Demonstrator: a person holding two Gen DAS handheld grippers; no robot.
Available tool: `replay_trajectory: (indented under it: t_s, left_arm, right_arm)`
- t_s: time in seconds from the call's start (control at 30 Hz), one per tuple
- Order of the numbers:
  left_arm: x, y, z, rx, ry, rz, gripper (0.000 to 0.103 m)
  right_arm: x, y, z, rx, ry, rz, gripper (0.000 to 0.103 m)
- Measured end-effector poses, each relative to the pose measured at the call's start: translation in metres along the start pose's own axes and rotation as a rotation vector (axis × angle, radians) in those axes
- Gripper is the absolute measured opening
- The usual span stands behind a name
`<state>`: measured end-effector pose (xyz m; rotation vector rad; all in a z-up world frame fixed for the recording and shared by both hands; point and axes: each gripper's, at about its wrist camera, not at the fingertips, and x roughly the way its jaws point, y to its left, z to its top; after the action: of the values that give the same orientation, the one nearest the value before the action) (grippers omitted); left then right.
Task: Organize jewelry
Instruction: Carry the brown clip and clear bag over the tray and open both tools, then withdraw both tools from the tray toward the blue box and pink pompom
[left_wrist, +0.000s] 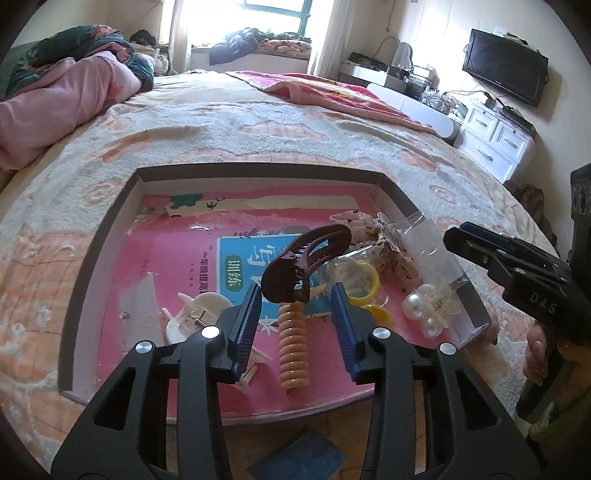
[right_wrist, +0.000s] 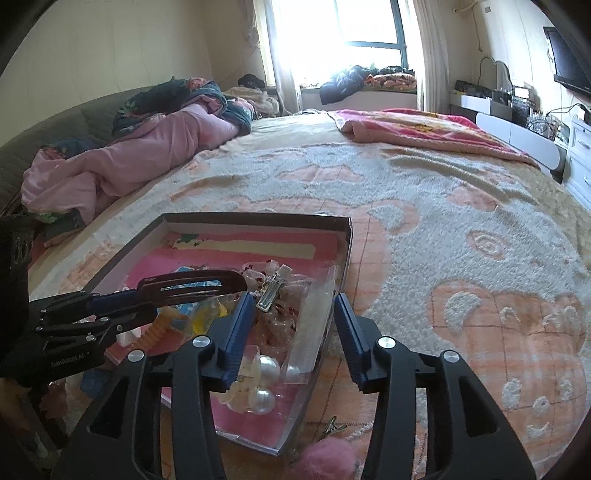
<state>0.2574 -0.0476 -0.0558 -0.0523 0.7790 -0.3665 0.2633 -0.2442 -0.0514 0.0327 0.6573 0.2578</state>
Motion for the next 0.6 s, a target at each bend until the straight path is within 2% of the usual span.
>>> replay_trajectory:
  t_s: [0.07,0.23,0.3,0.6]
  left_arm:
    - [-0.004,0.000,0.000,-0.003,-0.007,0.003,0.038]
    - [-0.013,-0.003,0.000,-0.005,-0.023,0.003,0.049]
    - [-0.018,-0.004,0.000,-0.003,-0.030,0.006,0.050]
    - [-0.044,-0.003,-0.010,-0.014,-0.066,0.022,0.064]
  right_arm:
    - [-0.004,0.000,-0.001,-0.002,-0.009,-0.001,0.049]
    - [-0.013,0.002,-0.002,-0.009,-0.025,-0.007,0.052]
    - [-0.016,0.002,-0.002,-0.009,-0.031,-0.010,0.053]
    - [-0.037,0.003,-0.007,0.002,-0.065,-0.010,0.061]
